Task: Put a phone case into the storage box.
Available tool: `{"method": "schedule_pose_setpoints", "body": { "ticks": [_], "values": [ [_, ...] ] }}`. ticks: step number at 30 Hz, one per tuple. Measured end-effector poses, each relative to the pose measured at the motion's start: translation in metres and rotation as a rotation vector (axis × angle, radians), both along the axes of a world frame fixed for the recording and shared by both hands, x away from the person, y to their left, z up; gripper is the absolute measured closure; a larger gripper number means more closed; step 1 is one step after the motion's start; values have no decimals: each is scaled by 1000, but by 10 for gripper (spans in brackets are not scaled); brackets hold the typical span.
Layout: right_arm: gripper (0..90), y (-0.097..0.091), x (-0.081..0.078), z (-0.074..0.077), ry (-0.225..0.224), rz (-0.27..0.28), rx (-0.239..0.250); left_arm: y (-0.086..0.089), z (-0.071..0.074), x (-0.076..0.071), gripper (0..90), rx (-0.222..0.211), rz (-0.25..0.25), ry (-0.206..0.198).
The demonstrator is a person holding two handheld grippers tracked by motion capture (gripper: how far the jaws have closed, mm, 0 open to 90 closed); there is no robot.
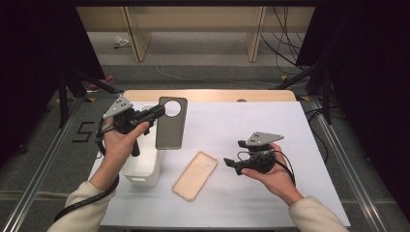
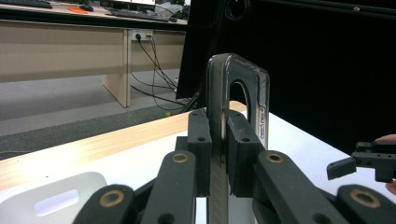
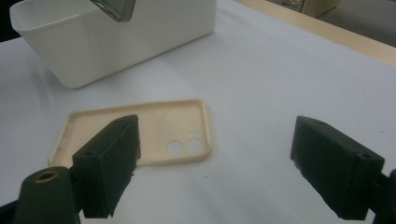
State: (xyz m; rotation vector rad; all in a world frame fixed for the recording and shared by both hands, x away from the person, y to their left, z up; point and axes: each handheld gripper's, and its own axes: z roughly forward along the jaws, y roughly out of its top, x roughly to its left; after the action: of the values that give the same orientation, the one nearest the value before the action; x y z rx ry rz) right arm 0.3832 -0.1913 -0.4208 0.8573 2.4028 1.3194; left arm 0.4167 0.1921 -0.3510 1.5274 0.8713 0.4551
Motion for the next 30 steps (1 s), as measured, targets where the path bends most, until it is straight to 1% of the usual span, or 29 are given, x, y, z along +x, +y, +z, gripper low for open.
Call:
{"method": "schedule_pose_setpoints", "body": {
  "ticks": [6, 8, 12, 15, 20, 22, 23, 30],
  "values": [
    [167, 0, 0, 0, -1, -3, 2, 7, 4, 4, 813, -12, -4, 1],
    [167, 1, 0, -1, 0, -4, 3, 9, 4, 5, 813, -1, 1, -3],
    [168, 2, 0, -1, 2, -4, 2, 13, 4, 7, 813, 5, 6, -6],
    [168, 2, 0, -1, 3, -5, 2, 17, 5, 10, 813, -7, 7, -3],
    [168, 2, 0, -1, 5, -4, 2, 22, 9, 16, 813, 3, 19, -9],
    [168, 2, 0, -1, 5, -5, 2, 24, 11, 18, 813, 18, 26, -13],
    [168, 2, 0, -1, 5, -5, 3, 25, 12, 19, 813, 31, 26, -22],
    [168, 2, 0, -2, 5, -6, 4, 30, 16, 27, 813, 30, 30, -28]
  ]
}}
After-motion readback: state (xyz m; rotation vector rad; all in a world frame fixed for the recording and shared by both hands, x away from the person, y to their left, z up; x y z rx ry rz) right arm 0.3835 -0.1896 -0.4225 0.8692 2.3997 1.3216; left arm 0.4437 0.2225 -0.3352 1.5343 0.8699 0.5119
